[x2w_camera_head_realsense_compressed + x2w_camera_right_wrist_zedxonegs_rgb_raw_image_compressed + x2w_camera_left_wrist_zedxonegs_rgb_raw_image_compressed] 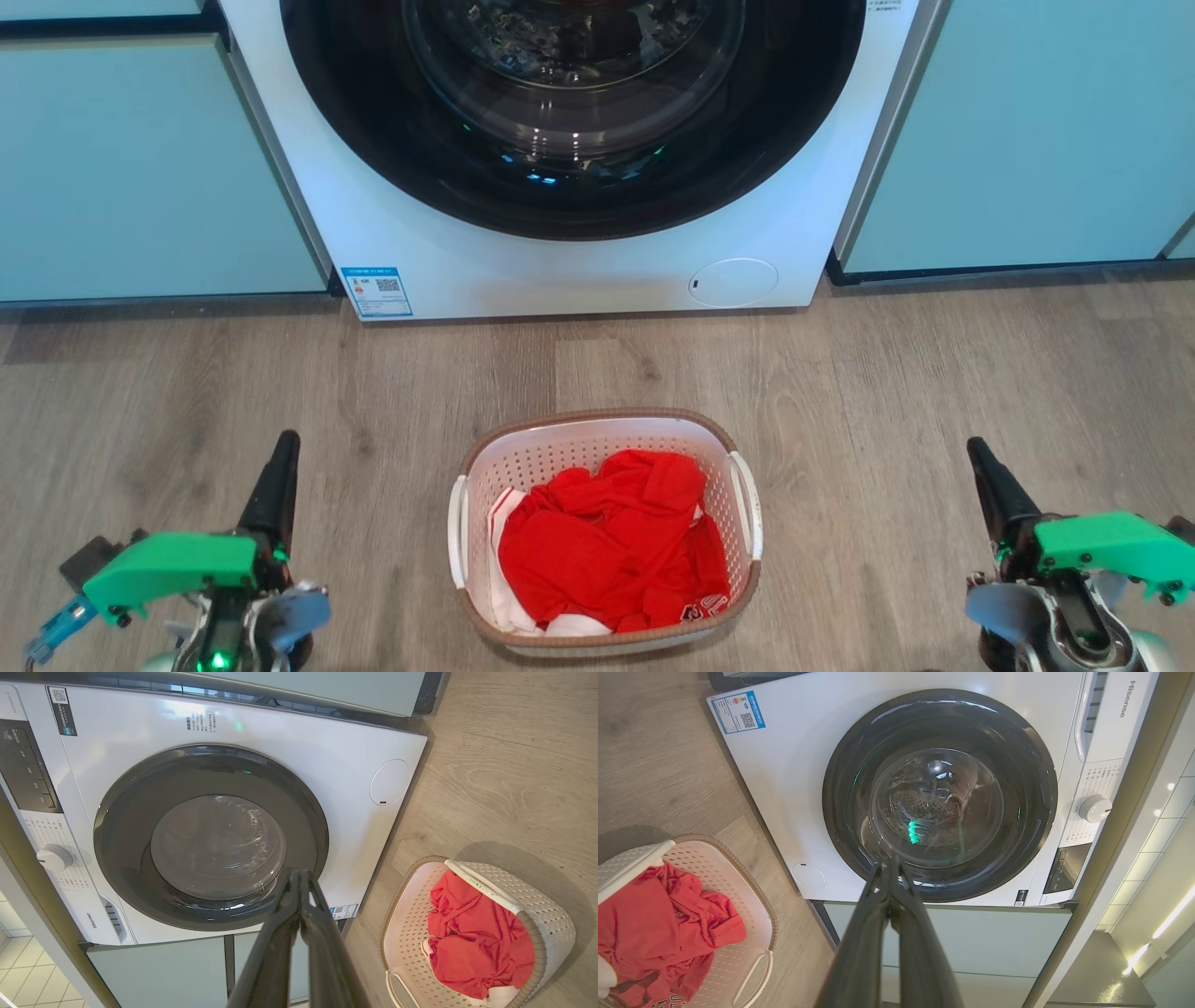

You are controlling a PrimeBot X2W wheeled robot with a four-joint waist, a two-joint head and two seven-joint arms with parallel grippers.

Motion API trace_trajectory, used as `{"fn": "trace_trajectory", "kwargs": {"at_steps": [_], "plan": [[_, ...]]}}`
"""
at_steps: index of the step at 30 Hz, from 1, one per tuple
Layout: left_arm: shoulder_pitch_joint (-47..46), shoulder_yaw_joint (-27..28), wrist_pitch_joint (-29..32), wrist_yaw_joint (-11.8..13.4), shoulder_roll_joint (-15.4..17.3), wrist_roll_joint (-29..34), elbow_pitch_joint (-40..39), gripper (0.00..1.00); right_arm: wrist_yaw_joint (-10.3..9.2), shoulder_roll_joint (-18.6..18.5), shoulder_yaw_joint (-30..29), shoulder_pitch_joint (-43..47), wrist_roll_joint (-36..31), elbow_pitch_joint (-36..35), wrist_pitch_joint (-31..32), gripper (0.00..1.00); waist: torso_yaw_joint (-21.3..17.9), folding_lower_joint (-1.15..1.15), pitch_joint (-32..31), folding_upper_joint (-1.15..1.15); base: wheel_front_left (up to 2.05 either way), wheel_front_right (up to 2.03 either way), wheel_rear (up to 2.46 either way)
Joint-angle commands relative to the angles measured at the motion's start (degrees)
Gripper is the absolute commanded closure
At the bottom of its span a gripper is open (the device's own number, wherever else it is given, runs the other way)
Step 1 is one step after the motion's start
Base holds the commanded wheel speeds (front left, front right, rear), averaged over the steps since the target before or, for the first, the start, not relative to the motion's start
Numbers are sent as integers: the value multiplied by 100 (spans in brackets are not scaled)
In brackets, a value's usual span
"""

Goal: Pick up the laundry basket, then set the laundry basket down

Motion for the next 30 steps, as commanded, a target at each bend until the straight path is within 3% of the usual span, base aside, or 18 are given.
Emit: {"fn": "trace_trajectory", "kwargs": {"at_steps": [1, 9, 30], "plan": [[-384, 261, 65, -63, 86, -206, -158, 100, 39, -87, 46, -338, 215, -173, 77, 100, -3, 0, -1, 0, 0, 0, 0], [-431, 362, 181, -102, 81, -609, -125, 100, 41, -83, -24, -372, 624, -152, 193, 100, -12, 0, -4, 0, 0, 0, 0], [-434, 411, 220, -102, 46, -568, -122, 100, 41, -49, -70, -376, 585, -149, 231, 100, -12, 0, -4, 0, 0, 0, 0]]}}
